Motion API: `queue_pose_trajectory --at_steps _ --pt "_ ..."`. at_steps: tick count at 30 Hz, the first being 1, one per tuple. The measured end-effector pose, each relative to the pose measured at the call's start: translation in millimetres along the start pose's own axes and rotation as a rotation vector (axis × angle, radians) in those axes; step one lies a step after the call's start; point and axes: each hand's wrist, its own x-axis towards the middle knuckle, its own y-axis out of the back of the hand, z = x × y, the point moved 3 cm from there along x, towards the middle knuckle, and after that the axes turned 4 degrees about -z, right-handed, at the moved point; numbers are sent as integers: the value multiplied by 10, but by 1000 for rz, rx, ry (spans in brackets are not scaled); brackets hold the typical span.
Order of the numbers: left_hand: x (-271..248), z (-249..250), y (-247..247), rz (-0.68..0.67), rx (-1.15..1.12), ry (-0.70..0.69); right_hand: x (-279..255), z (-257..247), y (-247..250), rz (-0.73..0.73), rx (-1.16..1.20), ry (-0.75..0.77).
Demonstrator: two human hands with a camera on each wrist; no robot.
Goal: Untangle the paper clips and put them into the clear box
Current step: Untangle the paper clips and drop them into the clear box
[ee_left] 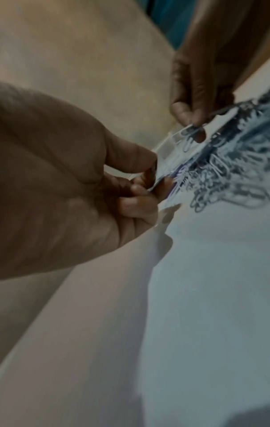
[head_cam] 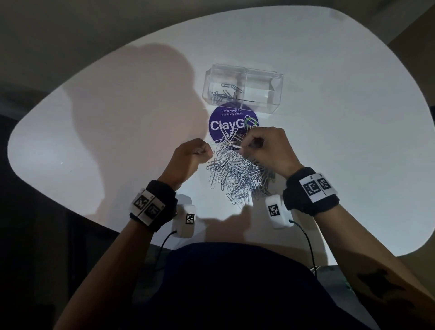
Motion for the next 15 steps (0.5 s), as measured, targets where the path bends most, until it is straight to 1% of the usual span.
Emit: queue_pose_trajectory --at_steps 2,3,5,7,10,11,12,14,15 --pt "-10 54 2 -26 -166 43 -6 17 22 28 40 -32" --pt "-15 76 3 -33 -191 38 -9 20 34 39 66 -47" --pt "-15 90 5 -36 -181 24 -19 19 49 38 137 -65" --pt "10 47 13 -41 -196 56 -26 26 56 26 172 -74" --pt "55 -10 7 -15 -229 135 -24 28 68 22 77 -78" --pt "74 -25 12 5 -177 136 -21 28 75 23 31 -74" --pt "83 -33 18 30 -44 101 -18 29 83 25 -11 -72" --pt "65 -39 5 60 313 -54 -14 39 95 26 -66 -72" --pt "44 -41 -7 60 419 -129 -9 46 102 29 -85 -73"
